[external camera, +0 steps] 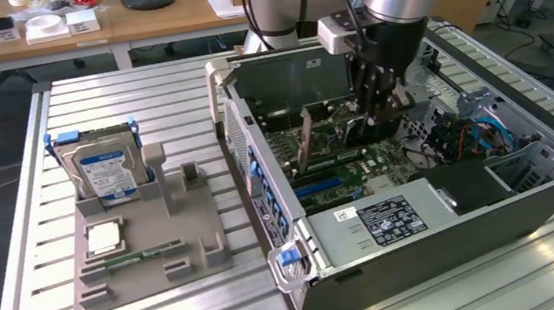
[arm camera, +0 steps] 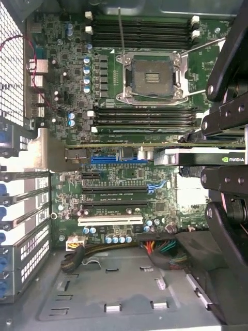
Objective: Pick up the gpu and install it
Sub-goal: 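Insert the gpu into the slot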
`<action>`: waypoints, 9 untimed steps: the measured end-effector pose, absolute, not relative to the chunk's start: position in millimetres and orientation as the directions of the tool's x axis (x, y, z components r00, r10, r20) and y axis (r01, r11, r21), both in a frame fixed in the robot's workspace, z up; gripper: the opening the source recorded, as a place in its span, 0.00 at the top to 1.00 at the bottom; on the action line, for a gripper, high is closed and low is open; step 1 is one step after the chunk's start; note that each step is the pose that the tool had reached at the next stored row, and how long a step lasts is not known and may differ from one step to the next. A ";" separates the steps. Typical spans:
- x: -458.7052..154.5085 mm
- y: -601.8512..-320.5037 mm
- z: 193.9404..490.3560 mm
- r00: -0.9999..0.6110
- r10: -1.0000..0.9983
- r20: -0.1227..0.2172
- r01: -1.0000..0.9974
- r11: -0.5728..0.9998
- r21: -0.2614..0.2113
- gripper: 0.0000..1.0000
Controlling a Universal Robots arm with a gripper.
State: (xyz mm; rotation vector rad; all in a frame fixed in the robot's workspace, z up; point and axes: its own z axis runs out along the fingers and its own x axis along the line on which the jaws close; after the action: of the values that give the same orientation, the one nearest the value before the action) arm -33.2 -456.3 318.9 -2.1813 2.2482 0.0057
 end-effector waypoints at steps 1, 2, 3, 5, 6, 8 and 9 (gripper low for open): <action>-34.0 -456.4 317.6 -0.030 -1.000 -0.009 -1.000 0.030 -0.004 0.73; -34.7 -456.4 316.2 -0.029 -1.000 -0.009 -1.000 0.030 -0.004 0.73; -35.5 -456.4 314.8 -0.029 -1.000 -0.009 -1.000 0.029 -0.004 0.73; -37.1 -456.4 312.1 -0.028 -1.000 -0.009 -1.000 0.028 -0.004 0.73; -37.9 -456.4 310.8 -0.028 -1.000 -0.009 -1.000 0.028 -0.004 0.73; -38.7 -456.4 309.6 -0.028 -1.000 -0.009 -1.000 0.028 -0.004 0.73; -38.6 -456.4 309.7 -0.027 -1.000 -0.009 -1.000 0.027 -0.004 0.73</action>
State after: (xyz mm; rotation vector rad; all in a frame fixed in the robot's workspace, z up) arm -38.6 -456.4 309.7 -2.1845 2.2454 0.0056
